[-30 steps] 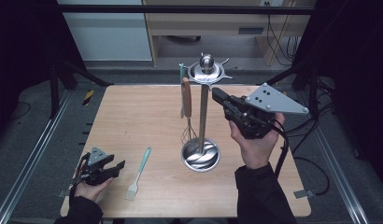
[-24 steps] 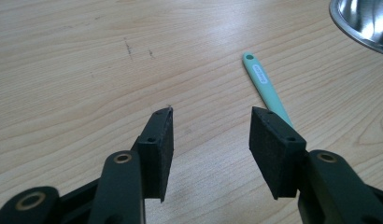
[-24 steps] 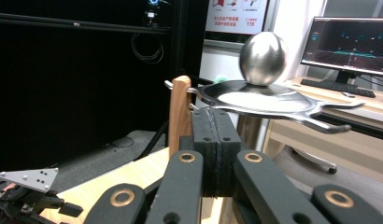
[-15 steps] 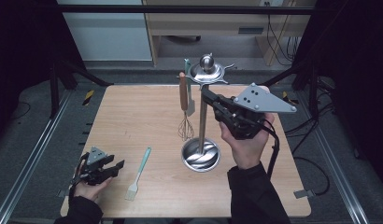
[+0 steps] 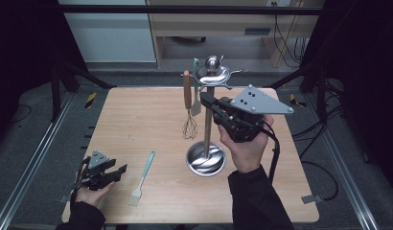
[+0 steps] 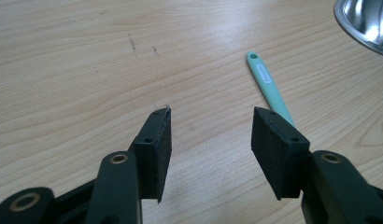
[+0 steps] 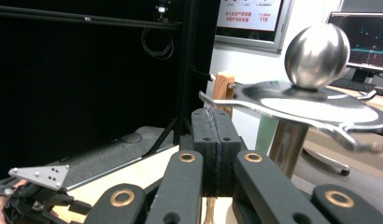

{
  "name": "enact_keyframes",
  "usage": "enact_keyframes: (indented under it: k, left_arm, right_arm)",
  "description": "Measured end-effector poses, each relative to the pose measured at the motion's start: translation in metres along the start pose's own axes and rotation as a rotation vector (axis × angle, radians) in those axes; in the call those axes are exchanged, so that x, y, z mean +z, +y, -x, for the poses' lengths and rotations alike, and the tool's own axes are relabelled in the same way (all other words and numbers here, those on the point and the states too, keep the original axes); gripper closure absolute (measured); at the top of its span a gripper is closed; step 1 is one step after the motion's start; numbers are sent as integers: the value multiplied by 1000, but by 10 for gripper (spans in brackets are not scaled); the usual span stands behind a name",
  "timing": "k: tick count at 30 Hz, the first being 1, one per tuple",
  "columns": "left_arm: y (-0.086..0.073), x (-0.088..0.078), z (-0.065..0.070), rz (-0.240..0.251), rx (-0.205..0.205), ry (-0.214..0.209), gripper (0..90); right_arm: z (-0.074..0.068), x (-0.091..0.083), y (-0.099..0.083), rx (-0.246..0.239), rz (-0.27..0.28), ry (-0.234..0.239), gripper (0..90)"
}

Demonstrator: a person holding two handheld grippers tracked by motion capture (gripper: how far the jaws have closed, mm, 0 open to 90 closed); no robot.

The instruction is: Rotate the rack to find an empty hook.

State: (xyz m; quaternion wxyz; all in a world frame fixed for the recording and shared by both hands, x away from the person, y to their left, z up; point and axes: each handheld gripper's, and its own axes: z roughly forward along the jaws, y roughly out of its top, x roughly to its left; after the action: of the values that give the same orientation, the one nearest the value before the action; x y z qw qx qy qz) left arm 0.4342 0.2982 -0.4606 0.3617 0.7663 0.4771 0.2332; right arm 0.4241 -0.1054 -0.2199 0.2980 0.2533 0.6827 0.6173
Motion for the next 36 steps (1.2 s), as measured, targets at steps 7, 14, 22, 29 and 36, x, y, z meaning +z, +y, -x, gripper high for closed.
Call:
enact_keyframes:
  k: [7, 14, 22, 29, 36]
  left_arm:
    - [0, 0, -1, -6, -10, -5, 474]
    - [0, 1, 0, -19, -8, -12, 477]
    - [0, 1, 0, -17, -15, -16, 481]
    - [0, 1, 0, -18, -15, -17, 482]
    - [0, 1, 0, -18, -18, -19, 482]
  right_arm:
    - [13, -11, -15, 24, -13, -36, 900]
    - [34, -27, -22, 47, -2, -130, 900]
    - [43, -35, -9, 62, 50, -173, 900]
    - [36, -31, -4, 36, 46, -156, 900]
    - [33, -29, -5, 31, 41, -143, 900]
